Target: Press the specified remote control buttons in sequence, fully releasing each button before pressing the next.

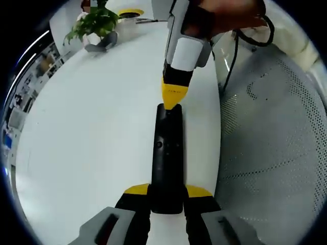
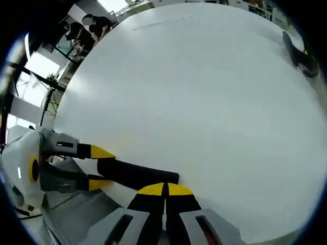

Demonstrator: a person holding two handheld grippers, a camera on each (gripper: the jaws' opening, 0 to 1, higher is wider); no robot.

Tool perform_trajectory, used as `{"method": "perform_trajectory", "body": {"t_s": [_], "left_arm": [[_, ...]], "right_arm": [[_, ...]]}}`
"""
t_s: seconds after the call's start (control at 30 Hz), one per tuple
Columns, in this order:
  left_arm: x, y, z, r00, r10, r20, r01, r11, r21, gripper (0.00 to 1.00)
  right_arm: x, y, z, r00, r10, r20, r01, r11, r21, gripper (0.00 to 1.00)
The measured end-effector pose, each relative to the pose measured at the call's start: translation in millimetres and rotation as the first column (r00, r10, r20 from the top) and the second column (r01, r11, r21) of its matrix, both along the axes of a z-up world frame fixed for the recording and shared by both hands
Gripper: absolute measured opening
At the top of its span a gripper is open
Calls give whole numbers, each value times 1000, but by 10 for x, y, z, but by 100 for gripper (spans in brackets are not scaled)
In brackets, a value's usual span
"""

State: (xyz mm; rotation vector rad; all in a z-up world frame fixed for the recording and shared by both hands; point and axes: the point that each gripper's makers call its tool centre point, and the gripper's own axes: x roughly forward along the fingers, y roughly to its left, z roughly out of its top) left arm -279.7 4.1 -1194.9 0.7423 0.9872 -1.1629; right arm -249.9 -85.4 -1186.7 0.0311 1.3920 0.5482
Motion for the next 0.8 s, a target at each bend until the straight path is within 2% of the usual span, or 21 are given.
{"method": "perform_trajectory", "body": {"t_s": [0.23, 0.37, 0.63, 0.8], "left_arm": [[-6, 9, 1, 1000, 11, 8, -11, 999, -35, 24], [-5, 0, 2, 999, 32, 15, -31, 998, -57, 24], [-18, 9, 6, 999, 41, 35, -37, 992, -117, 24], [-40, 14, 15, 999, 49, 21, -45, 987, -154, 24]], "right_arm": [[13, -6, -14, 1000, -23, 20, 24, 1000, -7, 0], [11, -19, -15, 997, -72, 1, 72, 997, 25, 0], [7, 9, -16, 998, -36, 44, 37, 999, -24, 0], [14, -17, -15, 997, -54, 47, 54, 999, -7, 0]]}}
